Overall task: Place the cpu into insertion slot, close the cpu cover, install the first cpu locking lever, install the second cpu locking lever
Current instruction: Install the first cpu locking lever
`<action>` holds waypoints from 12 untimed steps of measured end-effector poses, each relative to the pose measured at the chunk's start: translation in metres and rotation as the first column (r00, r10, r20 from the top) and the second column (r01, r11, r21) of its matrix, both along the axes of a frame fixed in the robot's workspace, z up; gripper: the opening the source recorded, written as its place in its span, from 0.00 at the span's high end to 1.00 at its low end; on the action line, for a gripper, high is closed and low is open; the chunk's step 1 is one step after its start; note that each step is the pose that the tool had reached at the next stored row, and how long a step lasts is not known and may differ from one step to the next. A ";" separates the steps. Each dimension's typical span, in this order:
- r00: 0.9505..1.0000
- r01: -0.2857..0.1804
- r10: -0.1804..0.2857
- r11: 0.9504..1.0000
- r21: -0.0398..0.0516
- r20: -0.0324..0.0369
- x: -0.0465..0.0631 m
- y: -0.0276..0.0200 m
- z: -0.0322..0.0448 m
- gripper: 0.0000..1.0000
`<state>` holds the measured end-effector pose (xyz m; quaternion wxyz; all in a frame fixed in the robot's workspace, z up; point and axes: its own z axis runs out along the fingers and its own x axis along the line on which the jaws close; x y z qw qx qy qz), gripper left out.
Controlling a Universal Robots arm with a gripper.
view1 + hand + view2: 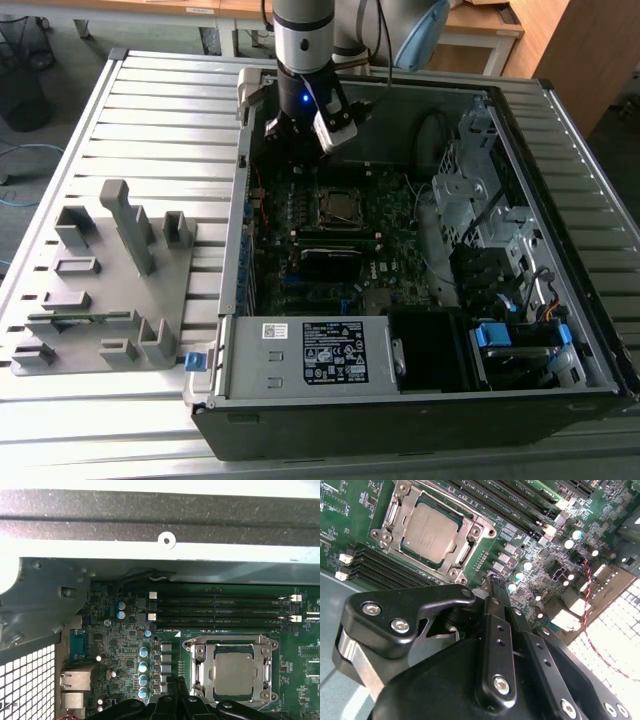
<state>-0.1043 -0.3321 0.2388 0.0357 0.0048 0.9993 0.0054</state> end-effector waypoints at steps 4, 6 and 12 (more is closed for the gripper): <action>1.000 0.000 0.000 1.000 0.000 0.000 0.000 0.0002 -0.0001 0.90; 1.000 0.000 0.000 1.000 0.000 0.000 -0.001 0.0004 -0.0003 0.90; 1.000 0.000 0.000 1.000 0.000 0.000 -0.001 0.0037 -0.0007 0.90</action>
